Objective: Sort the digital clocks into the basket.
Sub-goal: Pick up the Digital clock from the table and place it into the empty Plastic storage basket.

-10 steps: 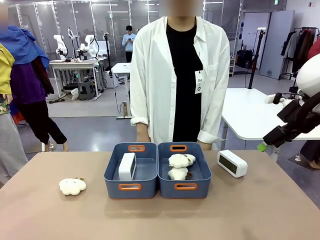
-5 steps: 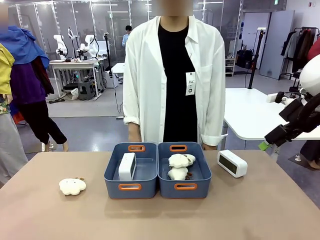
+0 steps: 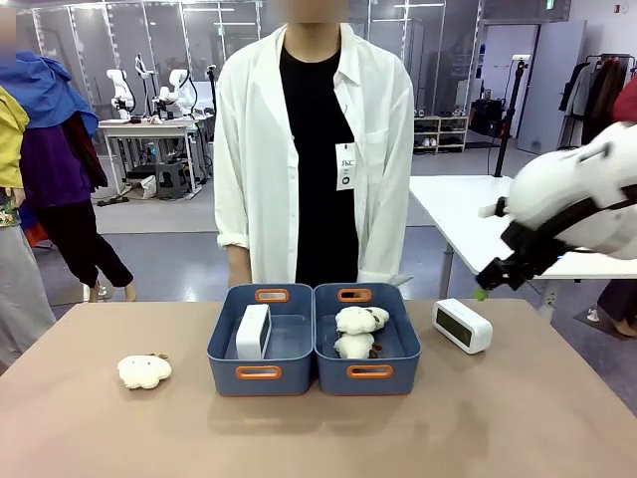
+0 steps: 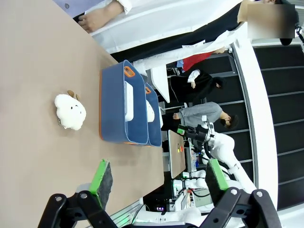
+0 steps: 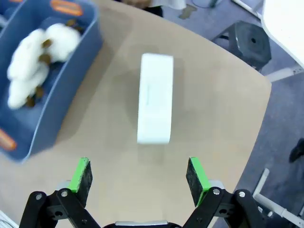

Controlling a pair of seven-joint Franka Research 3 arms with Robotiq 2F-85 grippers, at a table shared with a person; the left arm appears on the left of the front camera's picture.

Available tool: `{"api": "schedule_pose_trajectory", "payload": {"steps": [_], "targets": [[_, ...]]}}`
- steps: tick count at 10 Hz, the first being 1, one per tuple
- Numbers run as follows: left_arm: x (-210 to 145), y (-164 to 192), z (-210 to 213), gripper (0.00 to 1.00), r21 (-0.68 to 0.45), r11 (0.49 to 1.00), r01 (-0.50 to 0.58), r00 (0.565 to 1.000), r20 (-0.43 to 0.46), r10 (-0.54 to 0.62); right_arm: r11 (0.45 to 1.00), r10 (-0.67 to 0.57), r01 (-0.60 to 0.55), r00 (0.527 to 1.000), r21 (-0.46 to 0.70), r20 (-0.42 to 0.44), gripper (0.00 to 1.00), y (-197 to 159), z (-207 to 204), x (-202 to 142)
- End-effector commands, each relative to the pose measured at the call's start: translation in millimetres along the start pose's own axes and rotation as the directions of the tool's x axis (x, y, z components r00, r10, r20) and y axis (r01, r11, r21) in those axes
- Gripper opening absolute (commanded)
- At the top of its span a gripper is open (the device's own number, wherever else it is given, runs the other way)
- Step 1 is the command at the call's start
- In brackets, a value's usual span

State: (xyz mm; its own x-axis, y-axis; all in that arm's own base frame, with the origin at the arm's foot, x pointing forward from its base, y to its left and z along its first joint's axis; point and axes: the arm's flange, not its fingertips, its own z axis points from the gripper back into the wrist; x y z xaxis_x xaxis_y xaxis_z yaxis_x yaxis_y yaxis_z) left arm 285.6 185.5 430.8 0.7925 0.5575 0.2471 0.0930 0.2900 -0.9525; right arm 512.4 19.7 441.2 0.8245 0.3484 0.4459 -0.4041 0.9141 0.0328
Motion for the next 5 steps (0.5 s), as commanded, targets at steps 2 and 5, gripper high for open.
{"api": "schedule_pose_trajectory", "payload": {"steps": [2,5], "targets": [[1,-1,3,1.00,-0.017,1.000,0.015,1.000,0.000,-0.015,0.994,-0.058,0.048,0.993,-0.094,-0.107,1.00,-6,-48,39],[1,-1,3,1.00,-0.017,1.000,0.015,1.000,0.000,-0.015,0.992,-0.094,0.080,0.983,-0.096,-0.157,1.00,-12,-87,48]]}}
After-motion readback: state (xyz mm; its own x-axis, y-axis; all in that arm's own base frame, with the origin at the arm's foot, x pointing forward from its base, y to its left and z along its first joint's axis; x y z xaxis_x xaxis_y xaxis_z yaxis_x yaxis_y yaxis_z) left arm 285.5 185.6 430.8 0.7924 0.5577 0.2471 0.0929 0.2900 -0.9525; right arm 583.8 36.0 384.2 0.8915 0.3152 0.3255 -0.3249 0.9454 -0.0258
